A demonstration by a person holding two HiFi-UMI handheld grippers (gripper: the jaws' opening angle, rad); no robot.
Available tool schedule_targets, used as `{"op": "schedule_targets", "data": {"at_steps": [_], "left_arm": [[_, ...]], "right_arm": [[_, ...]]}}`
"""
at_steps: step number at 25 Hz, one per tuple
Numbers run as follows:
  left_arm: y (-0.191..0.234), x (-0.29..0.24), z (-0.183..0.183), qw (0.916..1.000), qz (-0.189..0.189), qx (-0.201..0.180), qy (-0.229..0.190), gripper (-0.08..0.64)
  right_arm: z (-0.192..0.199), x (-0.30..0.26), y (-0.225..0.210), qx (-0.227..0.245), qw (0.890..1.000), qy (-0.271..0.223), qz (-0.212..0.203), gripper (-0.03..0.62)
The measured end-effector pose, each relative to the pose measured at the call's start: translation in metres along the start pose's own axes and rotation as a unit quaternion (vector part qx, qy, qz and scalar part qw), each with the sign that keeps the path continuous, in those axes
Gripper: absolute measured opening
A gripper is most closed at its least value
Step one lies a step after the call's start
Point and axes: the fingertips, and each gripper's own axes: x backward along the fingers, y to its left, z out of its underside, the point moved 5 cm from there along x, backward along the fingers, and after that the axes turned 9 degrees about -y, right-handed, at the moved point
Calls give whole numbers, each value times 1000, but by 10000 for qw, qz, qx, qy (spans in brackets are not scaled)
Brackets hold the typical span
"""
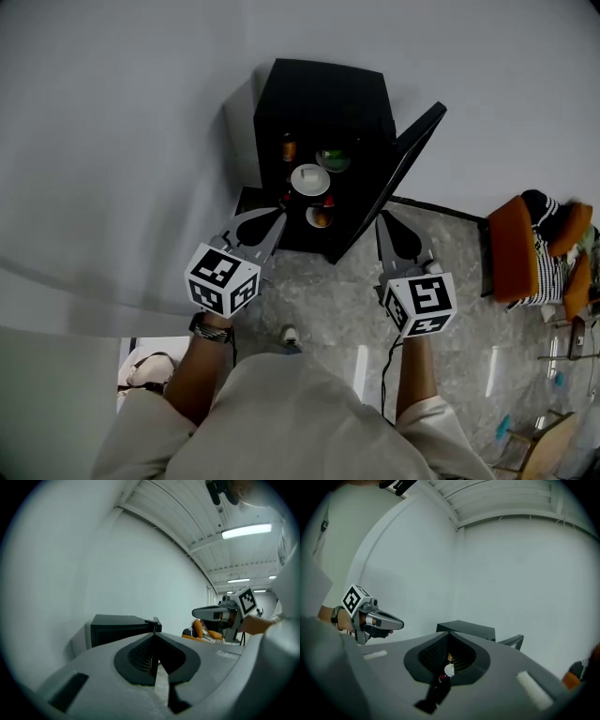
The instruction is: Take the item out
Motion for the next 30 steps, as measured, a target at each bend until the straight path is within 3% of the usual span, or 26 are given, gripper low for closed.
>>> {"op": "schedule_targets", "data": {"at_steps": [3,7,14,20,25,30], "left_arm": [[22,-13,11,9966,-46,790,-228,4],[47,-26,40,9844,-197,1740,-190,3],[85,-51,84,9526,-309,3019,-224,5],[99,-92,113,9212,150,3856,-508,40],[124,-120,155,8939,-201,4460,-411,72],[149,-149,198,8701,-651,4875,-328,91]], "right_arm": [[10,-23,-3,-5,10000,91,16,6],[25,-48,-3,-47,9997,219,-4,6],[57,-87,-11,-137,9989,454,-21,6],[88,-120,-24,-349,9975,616,-73,6],[108,-139,-37,-255,9974,676,76,6],[130,-165,-52,-362,9956,868,-35,6]]}}
